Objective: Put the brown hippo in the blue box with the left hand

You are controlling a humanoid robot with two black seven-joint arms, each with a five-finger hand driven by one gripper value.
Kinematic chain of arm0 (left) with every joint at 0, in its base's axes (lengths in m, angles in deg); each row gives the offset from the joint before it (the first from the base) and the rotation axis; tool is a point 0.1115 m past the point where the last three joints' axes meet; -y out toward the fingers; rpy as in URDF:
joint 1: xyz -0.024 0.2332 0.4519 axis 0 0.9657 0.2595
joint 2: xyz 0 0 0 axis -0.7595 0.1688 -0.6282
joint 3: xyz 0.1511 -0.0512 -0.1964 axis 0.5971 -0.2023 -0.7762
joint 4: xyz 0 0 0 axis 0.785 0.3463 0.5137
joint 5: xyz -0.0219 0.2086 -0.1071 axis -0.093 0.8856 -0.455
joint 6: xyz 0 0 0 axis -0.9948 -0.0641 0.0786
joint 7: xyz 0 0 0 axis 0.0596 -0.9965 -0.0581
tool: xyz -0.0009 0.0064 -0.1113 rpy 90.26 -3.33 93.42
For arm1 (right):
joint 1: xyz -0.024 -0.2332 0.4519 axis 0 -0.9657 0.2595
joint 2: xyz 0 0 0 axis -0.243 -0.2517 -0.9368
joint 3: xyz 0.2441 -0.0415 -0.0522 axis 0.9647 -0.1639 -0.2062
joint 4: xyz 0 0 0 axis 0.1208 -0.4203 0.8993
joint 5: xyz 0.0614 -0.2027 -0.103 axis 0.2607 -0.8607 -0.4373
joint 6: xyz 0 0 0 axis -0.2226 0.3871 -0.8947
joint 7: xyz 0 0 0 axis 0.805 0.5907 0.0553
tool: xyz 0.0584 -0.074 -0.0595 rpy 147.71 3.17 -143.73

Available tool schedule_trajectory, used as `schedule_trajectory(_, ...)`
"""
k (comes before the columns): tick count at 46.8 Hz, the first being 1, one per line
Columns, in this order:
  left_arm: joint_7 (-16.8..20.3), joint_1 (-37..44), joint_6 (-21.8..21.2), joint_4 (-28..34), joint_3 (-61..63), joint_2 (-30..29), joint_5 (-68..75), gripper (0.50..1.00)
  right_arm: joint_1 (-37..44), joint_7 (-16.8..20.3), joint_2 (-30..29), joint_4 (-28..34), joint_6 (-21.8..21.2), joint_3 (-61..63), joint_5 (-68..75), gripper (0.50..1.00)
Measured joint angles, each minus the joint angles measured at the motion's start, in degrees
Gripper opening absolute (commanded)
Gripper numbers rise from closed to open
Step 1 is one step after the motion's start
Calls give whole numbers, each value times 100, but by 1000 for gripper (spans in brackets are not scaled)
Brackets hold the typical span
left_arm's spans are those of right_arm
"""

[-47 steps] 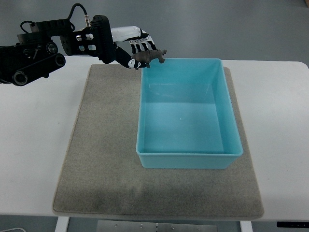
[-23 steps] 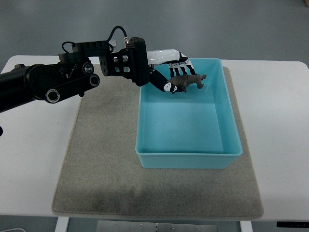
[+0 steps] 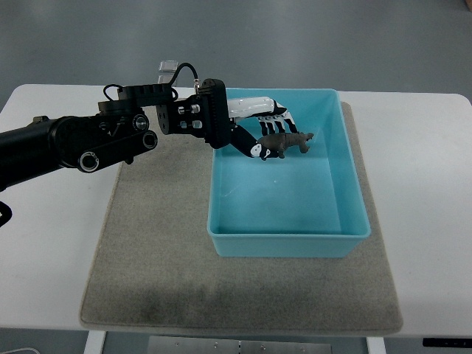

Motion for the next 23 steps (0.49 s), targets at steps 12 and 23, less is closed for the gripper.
schedule_trajectory(12,-3,24,-39,-1,-11,36,-29,992,-1,0,0,0,0,0,0,936)
schedule_trajectory(23,-3,24,-105,131,-42,43,-69,992,-1,2,0,0,0,0,0,936)
